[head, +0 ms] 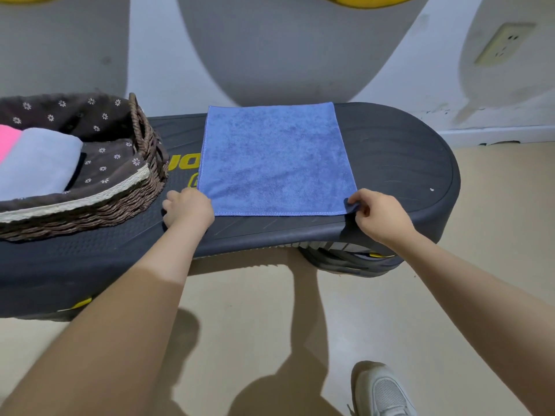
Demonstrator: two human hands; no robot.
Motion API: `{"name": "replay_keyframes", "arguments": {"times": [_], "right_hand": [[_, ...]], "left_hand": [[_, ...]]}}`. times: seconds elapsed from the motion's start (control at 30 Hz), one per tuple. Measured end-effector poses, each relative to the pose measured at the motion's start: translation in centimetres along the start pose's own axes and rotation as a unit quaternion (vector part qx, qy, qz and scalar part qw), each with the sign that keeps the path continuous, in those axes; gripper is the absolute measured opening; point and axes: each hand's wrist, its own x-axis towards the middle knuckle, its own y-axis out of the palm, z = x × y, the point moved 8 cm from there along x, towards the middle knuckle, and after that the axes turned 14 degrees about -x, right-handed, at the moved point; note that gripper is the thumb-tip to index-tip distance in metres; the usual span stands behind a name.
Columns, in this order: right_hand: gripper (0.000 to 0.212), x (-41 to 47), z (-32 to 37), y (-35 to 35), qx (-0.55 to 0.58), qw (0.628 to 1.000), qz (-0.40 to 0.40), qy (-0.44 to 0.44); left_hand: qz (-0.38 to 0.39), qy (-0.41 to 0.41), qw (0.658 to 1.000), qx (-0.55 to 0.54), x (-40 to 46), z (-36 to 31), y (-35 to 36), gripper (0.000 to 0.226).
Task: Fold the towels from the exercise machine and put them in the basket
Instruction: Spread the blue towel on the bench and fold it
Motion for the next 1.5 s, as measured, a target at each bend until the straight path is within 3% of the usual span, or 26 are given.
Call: {"name": "replay_keyframes", "arguments": {"times": [0.1, 0.27, 0.33, 0.47, 0.57, 0.67, 0.8, 0.9, 1.0, 1.07, 1.17, 1.23, 1.3, 1.37, 1.5], "right_hand": [[0.028, 0.3, 0.1, 0.2, -0.017, 1.000, -0.009, 0.004], [0.021, 0.2, 0.1, -0.7, -0.010, 0.999, -0.039, 0.011], [0.022, 0.1, 0.1, -0.8, -0.018, 0.999, -0.041, 0.009], [0.027, 0.0, 0.4, -0.5, -0.042, 0.998, -0.036, 0.015], [0.027, -0.2, 0.3, -1.0, 0.009, 0.997, -0.060, 0.042], [0.017, -0.4, 0.0, -2.4, 0.087, 0.990, -0.092, 0.062], [0.005, -0.6, 1.1, -5.7, 0.129, 0.985, -0.109, -0.024], [0.010, -1.2, 2.0, -6.5, 0.191, 0.978, -0.014, -0.081], [0.010, -1.5, 1.8, -5.0, 0.135, 0.980, 0.114, -0.088], [0.011, -1.7, 0.8, -3.9, 0.117, 0.979, 0.151, -0.069], [0.011, -2.0, -0.6, -2.2, 0.248, 0.953, 0.176, 0.002], [0.023, -1.7, -1.2, -1.5, 0.310, 0.937, 0.161, 0.029], [0.021, -1.0, -1.6, -1.4, 0.307, 0.943, 0.123, 0.035], [0.015, -0.1, -1.7, -1.6, 0.290, 0.952, 0.089, 0.034], [0.014, 2.0, -2.1, -3.0, 0.210, 0.977, 0.028, 0.027]], "left_hand": [[0.012, -0.025, 1.000, -0.004, 0.1, -0.1, 0.0, 0.041], [-0.052, 0.054, 0.997, 0.001, -0.7, -0.7, 0.1, 0.036], [-0.058, 0.039, 0.997, -0.011, -0.5, -0.4, 0.1, 0.035], [-0.031, -0.002, 0.999, 0.006, 0.0, -0.7, -0.4, 0.035], [-0.010, -0.001, 1.000, 0.020, -0.4, -1.0, -0.3, 0.035], [-0.019, 0.031, 0.998, -0.060, -0.4, -1.0, -1.1, 0.035], [-0.007, 0.122, 0.960, -0.252, -1.1, -1.4, -3.1, 0.021], [0.032, 0.145, 0.946, -0.287, -2.4, -1.2, -3.7, 0.019], [0.081, 0.129, 0.958, -0.242, -4.1, 0.2, -3.4, 0.034], [0.127, 0.125, 0.969, -0.172, -5.5, 0.8, -2.7, 0.025], [0.182, 0.162, 0.968, -0.062, -7.0, 0.7, -1.9, 0.027], [0.192, 0.195, 0.962, 0.021, -6.9, 0.8, -1.3, 0.045], [0.147, 0.238, 0.959, 0.035, -6.1, 0.3, -1.9, 0.035], [0.075, 0.278, 0.957, -0.020, -5.0, -0.7, -3.6, 0.008], [0.059, 0.308, 0.934, -0.170, -2.8, -3.1, -4.8, 0.027]]}}
